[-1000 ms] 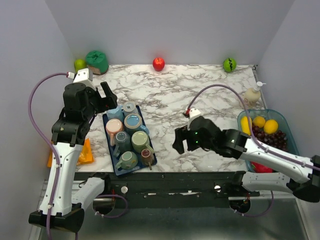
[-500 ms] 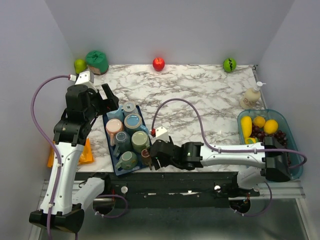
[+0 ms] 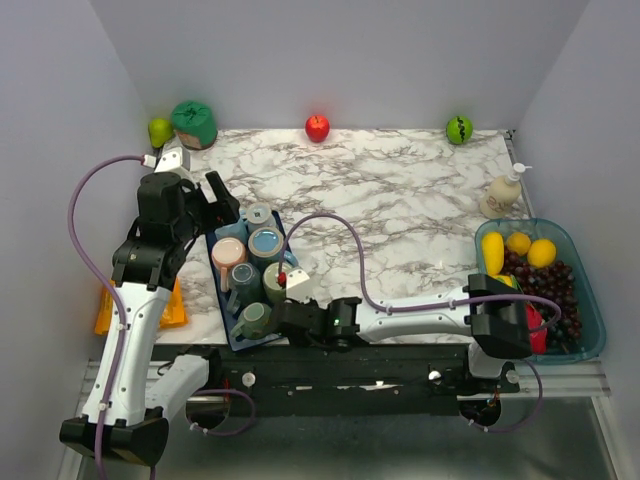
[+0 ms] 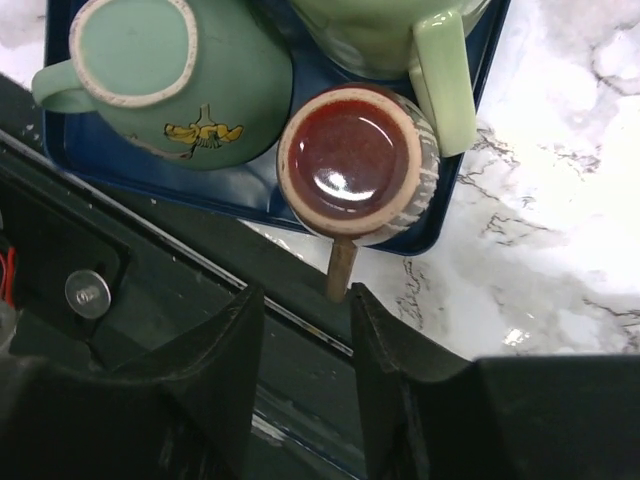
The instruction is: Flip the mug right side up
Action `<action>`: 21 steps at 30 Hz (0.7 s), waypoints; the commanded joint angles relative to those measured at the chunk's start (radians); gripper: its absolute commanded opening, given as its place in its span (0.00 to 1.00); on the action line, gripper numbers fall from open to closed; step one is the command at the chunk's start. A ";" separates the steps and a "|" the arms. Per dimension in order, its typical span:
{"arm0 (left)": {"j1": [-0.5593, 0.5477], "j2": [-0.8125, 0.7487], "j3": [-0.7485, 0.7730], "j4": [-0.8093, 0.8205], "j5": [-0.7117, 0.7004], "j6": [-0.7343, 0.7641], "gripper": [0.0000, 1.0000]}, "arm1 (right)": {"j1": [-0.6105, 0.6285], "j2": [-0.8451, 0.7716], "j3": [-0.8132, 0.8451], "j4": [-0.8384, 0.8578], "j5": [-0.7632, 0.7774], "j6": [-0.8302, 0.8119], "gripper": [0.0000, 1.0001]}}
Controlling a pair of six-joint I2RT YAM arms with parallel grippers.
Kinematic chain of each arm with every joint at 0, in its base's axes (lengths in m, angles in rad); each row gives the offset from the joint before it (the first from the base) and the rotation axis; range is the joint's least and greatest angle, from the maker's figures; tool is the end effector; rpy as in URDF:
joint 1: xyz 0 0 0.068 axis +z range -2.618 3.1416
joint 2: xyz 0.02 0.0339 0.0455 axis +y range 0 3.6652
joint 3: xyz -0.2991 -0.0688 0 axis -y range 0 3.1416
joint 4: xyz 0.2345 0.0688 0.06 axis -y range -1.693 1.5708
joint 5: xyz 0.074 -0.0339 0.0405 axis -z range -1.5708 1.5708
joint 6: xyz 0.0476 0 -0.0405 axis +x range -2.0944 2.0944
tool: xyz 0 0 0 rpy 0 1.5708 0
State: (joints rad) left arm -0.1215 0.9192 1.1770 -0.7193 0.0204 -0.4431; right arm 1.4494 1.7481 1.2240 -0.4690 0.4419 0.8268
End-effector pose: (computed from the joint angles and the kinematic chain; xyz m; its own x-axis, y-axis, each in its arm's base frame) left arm 0.1576 -0.0202 0.4150 -0.4591 -0.3758 -0.8050 -0.0637 0.9177 -0.3921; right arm 0.0650 0.3645 0.2445 -0.7081 -0.3121 -0.6334 -0.5139 0.8430 0.1592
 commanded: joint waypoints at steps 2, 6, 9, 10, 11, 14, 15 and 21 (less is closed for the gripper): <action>0.002 -0.025 -0.023 0.011 0.024 -0.016 0.99 | 0.009 0.073 0.057 -0.062 0.081 0.084 0.44; 0.000 -0.033 -0.031 0.003 0.023 -0.019 0.99 | 0.009 0.094 0.065 -0.069 0.110 0.084 0.42; -0.003 -0.037 -0.031 -0.003 0.012 -0.019 0.99 | 0.009 0.113 0.069 -0.082 0.121 0.087 0.40; -0.004 -0.039 -0.031 -0.006 0.010 -0.017 0.99 | 0.009 0.116 0.069 -0.085 0.123 0.090 0.40; -0.006 -0.039 -0.031 -0.006 0.007 -0.017 0.99 | 0.009 0.120 0.069 -0.085 0.129 0.090 0.39; -0.007 -0.043 -0.033 -0.015 0.003 -0.017 0.99 | 0.008 0.134 0.077 -0.085 0.138 0.089 0.37; -0.009 -0.046 -0.033 -0.020 -0.002 -0.017 0.99 | 0.009 0.139 0.080 -0.085 0.141 0.087 0.37; -0.015 -0.052 -0.030 -0.032 -0.013 -0.017 0.99 | 0.008 0.154 0.094 -0.077 0.162 0.081 0.27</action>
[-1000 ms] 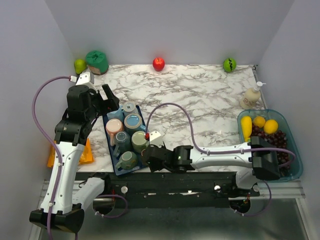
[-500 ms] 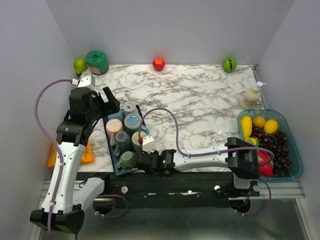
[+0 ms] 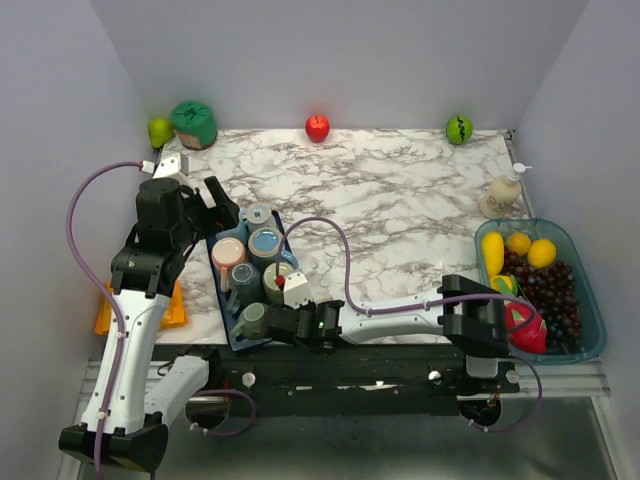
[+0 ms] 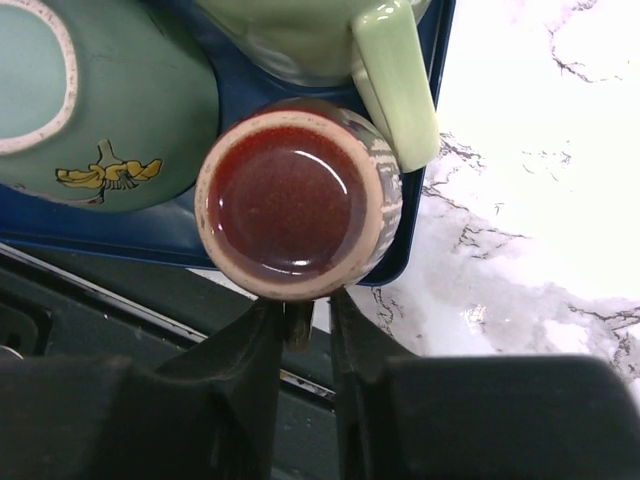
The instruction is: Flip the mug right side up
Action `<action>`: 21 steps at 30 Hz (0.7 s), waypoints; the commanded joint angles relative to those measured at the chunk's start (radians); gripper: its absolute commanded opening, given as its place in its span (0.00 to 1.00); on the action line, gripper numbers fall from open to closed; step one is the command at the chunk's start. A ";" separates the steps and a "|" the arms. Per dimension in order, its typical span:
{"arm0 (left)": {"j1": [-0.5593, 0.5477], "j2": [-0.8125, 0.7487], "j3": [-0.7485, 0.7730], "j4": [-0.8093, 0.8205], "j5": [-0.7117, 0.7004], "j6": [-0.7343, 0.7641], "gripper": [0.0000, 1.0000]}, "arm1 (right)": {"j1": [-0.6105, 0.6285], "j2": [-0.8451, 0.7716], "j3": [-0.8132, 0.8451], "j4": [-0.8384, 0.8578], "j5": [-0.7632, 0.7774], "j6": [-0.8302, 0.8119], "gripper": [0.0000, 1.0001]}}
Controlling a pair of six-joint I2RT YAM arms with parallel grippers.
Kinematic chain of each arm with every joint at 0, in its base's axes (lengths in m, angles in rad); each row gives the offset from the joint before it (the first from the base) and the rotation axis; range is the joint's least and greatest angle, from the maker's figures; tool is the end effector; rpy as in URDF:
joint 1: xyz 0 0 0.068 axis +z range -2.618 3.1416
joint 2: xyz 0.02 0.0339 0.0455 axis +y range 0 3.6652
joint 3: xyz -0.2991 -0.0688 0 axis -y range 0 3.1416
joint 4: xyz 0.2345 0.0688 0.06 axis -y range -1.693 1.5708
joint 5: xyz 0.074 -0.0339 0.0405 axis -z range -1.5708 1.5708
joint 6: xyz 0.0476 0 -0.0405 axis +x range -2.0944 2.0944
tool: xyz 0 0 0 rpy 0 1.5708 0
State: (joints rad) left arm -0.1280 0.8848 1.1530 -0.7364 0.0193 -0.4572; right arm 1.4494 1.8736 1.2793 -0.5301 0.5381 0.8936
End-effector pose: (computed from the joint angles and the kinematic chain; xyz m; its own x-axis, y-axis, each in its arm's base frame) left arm 0.1479 -0.0200 0.4101 -0.4655 -0.3851 -0.7969 -0.0677 0.9132 -0.4017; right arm 0.0710 0.3809 0.2138 -0.7118 -0.3088 -0.6308 -0.4322 0.9006 0.0468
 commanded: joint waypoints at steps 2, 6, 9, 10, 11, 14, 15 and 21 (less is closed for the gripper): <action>-0.010 -0.020 -0.006 -0.018 -0.010 -0.003 0.99 | 0.008 0.033 0.045 -0.015 0.063 0.007 0.16; -0.012 -0.027 -0.009 -0.017 -0.012 -0.009 0.99 | 0.008 0.021 0.042 -0.013 0.042 -0.001 0.01; -0.012 -0.033 -0.012 -0.015 -0.012 -0.012 0.99 | 0.008 -0.024 0.023 -0.013 0.039 -0.012 0.00; -0.012 -0.038 -0.013 -0.014 -0.012 -0.014 0.99 | 0.008 -0.037 0.012 -0.013 0.037 -0.016 0.00; -0.012 -0.040 -0.015 -0.014 -0.012 -0.015 0.99 | 0.008 -0.074 0.009 -0.013 0.039 -0.030 0.00; -0.012 -0.050 -0.022 -0.008 -0.012 -0.023 0.99 | 0.008 -0.134 -0.012 -0.011 0.046 -0.067 0.00; -0.012 -0.055 -0.027 -0.003 -0.012 -0.024 0.99 | 0.008 -0.178 -0.017 -0.010 0.048 -0.077 0.01; -0.012 -0.061 -0.038 0.011 -0.009 -0.038 0.99 | 0.009 -0.341 -0.049 -0.028 0.004 -0.127 0.00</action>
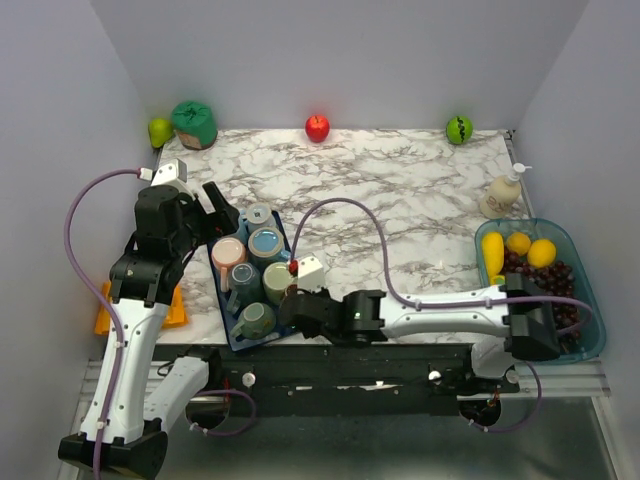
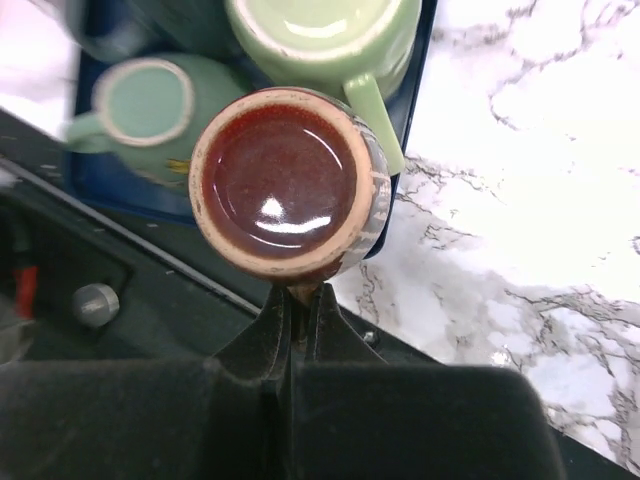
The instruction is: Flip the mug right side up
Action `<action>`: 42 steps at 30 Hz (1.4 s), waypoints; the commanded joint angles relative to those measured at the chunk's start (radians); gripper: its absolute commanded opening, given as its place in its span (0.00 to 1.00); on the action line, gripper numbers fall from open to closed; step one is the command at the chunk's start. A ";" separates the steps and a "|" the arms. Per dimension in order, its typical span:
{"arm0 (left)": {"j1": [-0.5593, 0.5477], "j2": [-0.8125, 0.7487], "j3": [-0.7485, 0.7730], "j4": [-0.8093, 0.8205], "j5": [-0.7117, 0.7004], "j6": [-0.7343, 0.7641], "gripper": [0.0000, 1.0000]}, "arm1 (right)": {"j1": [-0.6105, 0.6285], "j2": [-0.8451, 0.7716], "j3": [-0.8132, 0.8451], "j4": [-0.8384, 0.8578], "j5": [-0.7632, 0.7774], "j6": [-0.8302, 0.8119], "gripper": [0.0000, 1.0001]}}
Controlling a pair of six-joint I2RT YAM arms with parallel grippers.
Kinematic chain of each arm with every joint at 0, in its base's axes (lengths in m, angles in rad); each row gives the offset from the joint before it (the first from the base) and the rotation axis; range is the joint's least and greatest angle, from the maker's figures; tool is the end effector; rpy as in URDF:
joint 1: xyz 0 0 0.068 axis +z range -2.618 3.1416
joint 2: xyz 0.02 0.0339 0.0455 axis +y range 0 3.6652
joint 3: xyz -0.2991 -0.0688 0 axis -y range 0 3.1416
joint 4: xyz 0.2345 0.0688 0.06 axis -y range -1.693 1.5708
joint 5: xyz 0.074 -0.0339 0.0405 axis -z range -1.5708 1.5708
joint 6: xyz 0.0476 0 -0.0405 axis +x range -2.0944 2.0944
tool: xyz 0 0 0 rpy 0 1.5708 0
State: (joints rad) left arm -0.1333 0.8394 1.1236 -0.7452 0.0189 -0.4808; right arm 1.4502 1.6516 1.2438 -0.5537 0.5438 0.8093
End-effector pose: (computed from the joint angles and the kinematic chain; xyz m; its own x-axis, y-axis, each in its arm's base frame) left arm 0.1361 -0.0192 0.4054 -0.4601 -0.4048 -0.7902 -0.0712 0.9040 -0.4217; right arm 0.0664 0.3434 0.2796 -0.6572 -0.2745 -0.7020 -0.4902 0.8631 0.1215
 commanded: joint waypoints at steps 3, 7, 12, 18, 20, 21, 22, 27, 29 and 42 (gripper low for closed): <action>-0.006 -0.019 -0.002 0.029 0.006 -0.019 0.99 | 0.007 -0.226 -0.018 -0.048 0.010 -0.042 0.00; -0.006 -0.023 0.015 0.041 0.026 -0.031 0.99 | -0.026 -0.340 0.028 -0.110 0.041 -0.065 0.01; -0.006 -0.026 0.042 0.078 0.108 -0.035 0.99 | -0.232 -0.435 0.057 -0.074 -0.042 -0.096 0.01; -0.008 -0.033 -0.054 0.380 0.572 -0.091 0.99 | -0.401 -0.473 0.186 -0.029 -0.102 -0.196 0.01; -0.023 -0.031 -0.103 0.528 0.738 -0.201 0.99 | -0.427 -0.486 0.215 -0.002 -0.125 -0.214 0.01; -0.037 -0.028 -0.158 0.707 0.771 -0.258 0.99 | -0.444 -0.489 0.244 0.004 -0.155 -0.216 0.00; -0.079 -0.022 -0.180 0.793 0.794 -0.375 0.99 | -0.450 -0.493 0.262 0.020 -0.166 -0.217 0.01; -0.285 0.059 -0.154 1.006 0.690 -0.459 0.98 | -0.464 -0.487 0.345 0.083 -0.272 -0.213 0.01; -0.365 0.130 -0.122 1.033 0.652 -0.473 0.92 | -0.464 -0.477 0.376 0.113 -0.303 -0.205 0.01; -0.414 0.260 -0.028 1.434 0.638 -0.688 0.64 | -0.465 -0.496 0.378 0.228 -0.421 -0.147 0.01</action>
State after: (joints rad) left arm -0.5392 1.0794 1.0737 0.4843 0.6624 -1.0561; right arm 0.9882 1.1770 1.6123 -0.4313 0.1822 0.6395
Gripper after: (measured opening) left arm 0.687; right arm 0.038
